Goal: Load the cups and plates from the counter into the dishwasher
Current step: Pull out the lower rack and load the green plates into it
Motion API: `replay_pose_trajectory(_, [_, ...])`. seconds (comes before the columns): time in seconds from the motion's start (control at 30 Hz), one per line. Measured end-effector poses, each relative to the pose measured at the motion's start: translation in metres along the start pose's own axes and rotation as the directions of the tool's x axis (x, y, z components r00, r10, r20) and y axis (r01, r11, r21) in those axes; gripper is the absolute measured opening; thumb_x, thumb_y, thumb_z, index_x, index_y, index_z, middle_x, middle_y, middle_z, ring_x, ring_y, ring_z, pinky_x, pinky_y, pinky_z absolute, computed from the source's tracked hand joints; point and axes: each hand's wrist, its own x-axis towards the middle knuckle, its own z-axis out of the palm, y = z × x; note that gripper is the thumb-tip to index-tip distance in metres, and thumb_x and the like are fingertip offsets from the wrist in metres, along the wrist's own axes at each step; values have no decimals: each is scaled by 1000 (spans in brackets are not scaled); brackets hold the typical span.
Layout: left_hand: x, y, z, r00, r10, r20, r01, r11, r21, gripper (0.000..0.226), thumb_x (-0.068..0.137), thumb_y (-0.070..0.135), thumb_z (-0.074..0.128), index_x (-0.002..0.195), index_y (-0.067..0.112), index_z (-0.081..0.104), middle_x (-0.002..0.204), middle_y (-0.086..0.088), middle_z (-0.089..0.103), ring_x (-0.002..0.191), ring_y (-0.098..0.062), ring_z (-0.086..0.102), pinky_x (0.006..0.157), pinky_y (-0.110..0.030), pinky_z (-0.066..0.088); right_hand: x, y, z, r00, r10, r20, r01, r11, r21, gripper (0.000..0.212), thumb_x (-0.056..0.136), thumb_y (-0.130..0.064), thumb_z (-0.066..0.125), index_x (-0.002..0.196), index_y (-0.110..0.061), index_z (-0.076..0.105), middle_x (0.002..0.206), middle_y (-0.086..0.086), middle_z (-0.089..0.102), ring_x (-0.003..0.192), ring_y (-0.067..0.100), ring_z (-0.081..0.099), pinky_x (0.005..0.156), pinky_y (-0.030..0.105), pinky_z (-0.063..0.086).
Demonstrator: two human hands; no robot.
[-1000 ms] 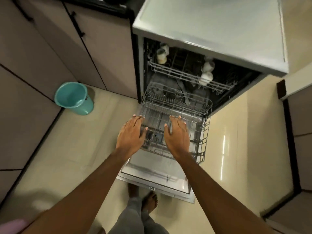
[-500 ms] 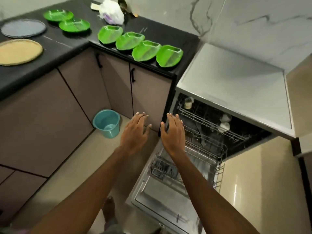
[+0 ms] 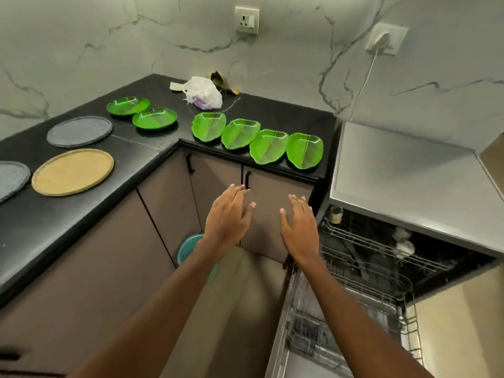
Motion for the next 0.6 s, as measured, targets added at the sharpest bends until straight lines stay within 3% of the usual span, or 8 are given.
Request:
replay_pose_trajectory(0.27, [75,-19,0,997,60,47,-59,998,-36,44,98,35,47,136,14,50,144,-2,47,141,-19,31,113,-34,25,60,-14,7,997,20,-69,-18,999,29,47,98,-30,48,140,-11,46,144,4,46,141,18,30,116,38,27])
replay_pose_trajectory(0.6, [177,-36,35,989,137,50,-136,991,-17,41,97,35,48,131,13,54,135,-1,54,132,-18,43,108,-34,32,168,10,36,991,64,-115,-62,998,21,44,98,-31,47,138,-12,48,142,6,48,139,19,33,113,36,29])
